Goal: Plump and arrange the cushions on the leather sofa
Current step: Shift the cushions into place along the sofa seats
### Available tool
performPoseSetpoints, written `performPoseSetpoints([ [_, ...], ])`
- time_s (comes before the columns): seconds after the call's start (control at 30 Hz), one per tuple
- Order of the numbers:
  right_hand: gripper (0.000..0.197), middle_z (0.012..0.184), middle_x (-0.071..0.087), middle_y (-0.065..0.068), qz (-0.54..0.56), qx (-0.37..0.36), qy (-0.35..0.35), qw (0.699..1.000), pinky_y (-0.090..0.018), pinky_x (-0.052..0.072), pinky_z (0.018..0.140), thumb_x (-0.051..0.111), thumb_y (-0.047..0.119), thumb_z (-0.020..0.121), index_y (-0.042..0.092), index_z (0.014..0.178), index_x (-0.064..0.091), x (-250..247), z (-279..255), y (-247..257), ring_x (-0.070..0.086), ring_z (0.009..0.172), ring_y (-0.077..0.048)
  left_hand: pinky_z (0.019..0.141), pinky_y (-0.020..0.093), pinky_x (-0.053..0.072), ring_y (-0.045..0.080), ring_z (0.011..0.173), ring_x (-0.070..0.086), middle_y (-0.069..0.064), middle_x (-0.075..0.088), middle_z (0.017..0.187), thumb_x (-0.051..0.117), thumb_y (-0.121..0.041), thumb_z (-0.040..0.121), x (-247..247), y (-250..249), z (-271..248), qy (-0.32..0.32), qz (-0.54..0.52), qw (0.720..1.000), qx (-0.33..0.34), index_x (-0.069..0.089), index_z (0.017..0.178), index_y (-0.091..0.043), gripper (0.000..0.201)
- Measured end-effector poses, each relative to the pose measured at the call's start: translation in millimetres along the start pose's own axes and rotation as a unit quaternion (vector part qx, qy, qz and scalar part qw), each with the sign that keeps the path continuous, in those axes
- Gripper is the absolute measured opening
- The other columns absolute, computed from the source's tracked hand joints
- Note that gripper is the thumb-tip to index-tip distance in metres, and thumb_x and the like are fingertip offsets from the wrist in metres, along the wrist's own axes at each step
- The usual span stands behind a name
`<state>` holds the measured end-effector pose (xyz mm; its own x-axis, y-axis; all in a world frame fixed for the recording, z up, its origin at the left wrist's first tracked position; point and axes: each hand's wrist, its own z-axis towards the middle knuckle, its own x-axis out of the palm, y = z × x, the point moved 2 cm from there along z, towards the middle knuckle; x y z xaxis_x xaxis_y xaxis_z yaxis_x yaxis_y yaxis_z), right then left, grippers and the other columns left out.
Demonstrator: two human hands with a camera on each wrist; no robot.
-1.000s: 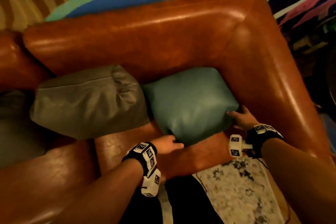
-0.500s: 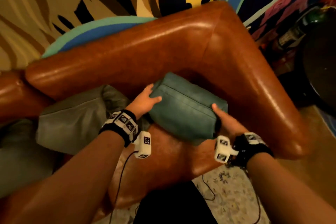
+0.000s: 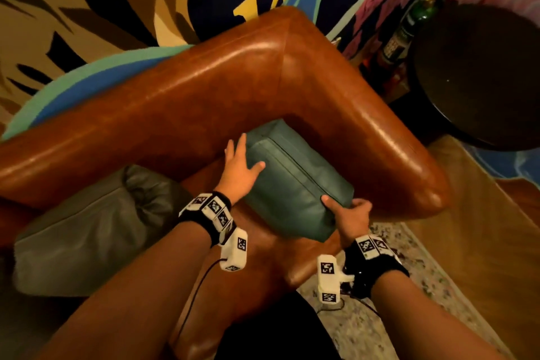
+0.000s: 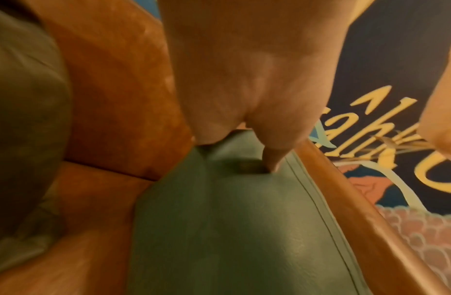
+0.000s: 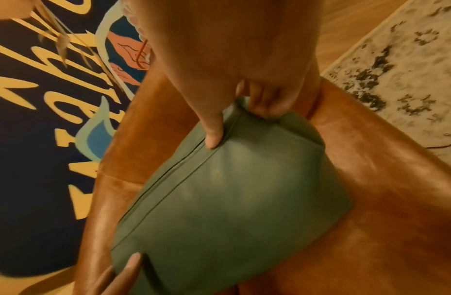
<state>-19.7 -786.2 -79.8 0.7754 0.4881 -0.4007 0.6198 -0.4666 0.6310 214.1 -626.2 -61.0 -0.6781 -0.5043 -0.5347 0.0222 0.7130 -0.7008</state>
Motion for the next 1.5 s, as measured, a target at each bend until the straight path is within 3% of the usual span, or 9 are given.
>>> performPoseSetpoints([
  [0.23,0.052,0.109,0.056,-0.003,-0.128,-0.311,-0.022,0.941,-0.031,0.046,0.079,0.068,0.012,0.086,0.022,0.131,0.044,57,-73,66,0.057,0.085,-0.015,0.115,0.027,0.028,0.024,0.142,0.041,0.010,0.048,0.150,0.055,-0.020,0.101,-72,63,-53,-0.232,-0.057,0.971,0.021,0.059,0.136,-0.015,0.036],
  [0.47,0.035,0.112,0.070,-0.002,-0.251,-0.407,0.368,0.797,-0.038,0.051,0.095,0.059,0.020,0.088,0.026,0.122,0.063,248,-184,41,0.066,0.100,-0.019,0.118,0.041,0.029,0.036,0.141,0.039,0.021,0.044,0.150,0.052,-0.010,0.097,-188,177,-121,-0.435,-0.024,0.891,-0.126,0.063,0.128,-0.009,0.033],
  [0.63,0.065,0.140,0.058,-0.006,-0.277,-0.246,0.455,0.810,-0.041,0.040,0.113,0.073,0.028,0.086,0.013,0.143,0.046,336,-232,8,0.054,0.130,-0.023,0.118,0.052,0.025,0.044,0.145,0.029,0.025,0.033,0.157,0.058,-0.040,0.097,-224,260,-171,-0.382,-0.100,0.841,-0.371,0.031,0.153,-0.010,0.069],
  [0.8,0.041,0.123,0.068,-0.017,-0.339,-0.263,0.343,0.836,-0.031,0.044,0.097,0.066,0.035,0.092,0.006,0.121,0.066,337,-208,21,0.061,0.117,-0.032,0.100,0.049,0.051,0.035,0.114,0.063,0.013,0.066,0.124,0.058,-0.062,0.086,-225,290,-188,-0.368,-0.216,0.842,-0.329,0.062,0.126,-0.011,0.066],
  [1.03,0.030,0.102,0.070,-0.019,-0.257,-0.313,0.199,0.892,-0.031,0.045,0.084,0.064,0.030,0.094,0.004,0.110,0.067,259,-142,55,0.065,0.100,-0.034,0.058,0.020,0.059,0.019,0.091,0.066,0.017,0.064,0.113,0.062,-0.009,0.097,-191,231,-152,-0.298,-0.397,0.843,-0.208,0.065,0.114,-0.003,0.018],
  [1.17,0.038,0.105,0.065,-0.010,-0.255,-0.299,0.187,0.900,-0.034,0.051,0.090,0.077,0.023,0.083,0.012,0.117,0.063,244,-122,63,0.063,0.094,-0.028,0.074,0.030,0.060,0.022,0.095,0.064,0.019,0.061,0.129,0.062,-0.010,0.098,-167,222,-136,-0.293,-0.341,0.860,-0.242,0.057,0.133,0.002,0.037],
  [1.23,0.043,0.110,0.055,-0.008,-0.266,-0.374,0.181,0.870,-0.020,0.040,0.086,0.073,0.005,0.081,0.013,0.121,0.059,247,-134,76,0.054,0.090,-0.019,0.086,0.035,0.058,0.020,0.097,0.064,0.013,0.063,0.124,0.064,-0.010,0.095,-166,216,-141,-0.355,-0.300,0.859,-0.217,0.062,0.128,-0.007,0.033],
  [1.37,0.039,0.111,0.064,-0.002,-0.318,-0.444,0.289,0.786,-0.032,0.047,0.097,0.060,0.001,0.085,0.018,0.120,0.064,268,-164,79,0.062,0.100,-0.018,0.093,0.018,0.047,0.015,0.096,0.063,0.004,0.060,0.116,0.062,-0.014,0.094,-164,205,-160,-0.456,-0.216,0.848,-0.162,0.072,0.109,-0.019,0.018],
  [1.5,0.042,0.131,0.063,-0.010,-0.392,-0.346,0.296,0.800,-0.038,0.045,0.106,0.057,0.004,0.091,0.012,0.132,0.060,279,-175,71,0.061,0.119,-0.028,0.086,0.032,0.055,0.021,0.112,0.063,0.011,0.067,0.124,0.054,-0.006,0.099,-154,219,-170,-0.270,-0.365,0.871,-0.187,0.062,0.129,-0.012,0.032],
])
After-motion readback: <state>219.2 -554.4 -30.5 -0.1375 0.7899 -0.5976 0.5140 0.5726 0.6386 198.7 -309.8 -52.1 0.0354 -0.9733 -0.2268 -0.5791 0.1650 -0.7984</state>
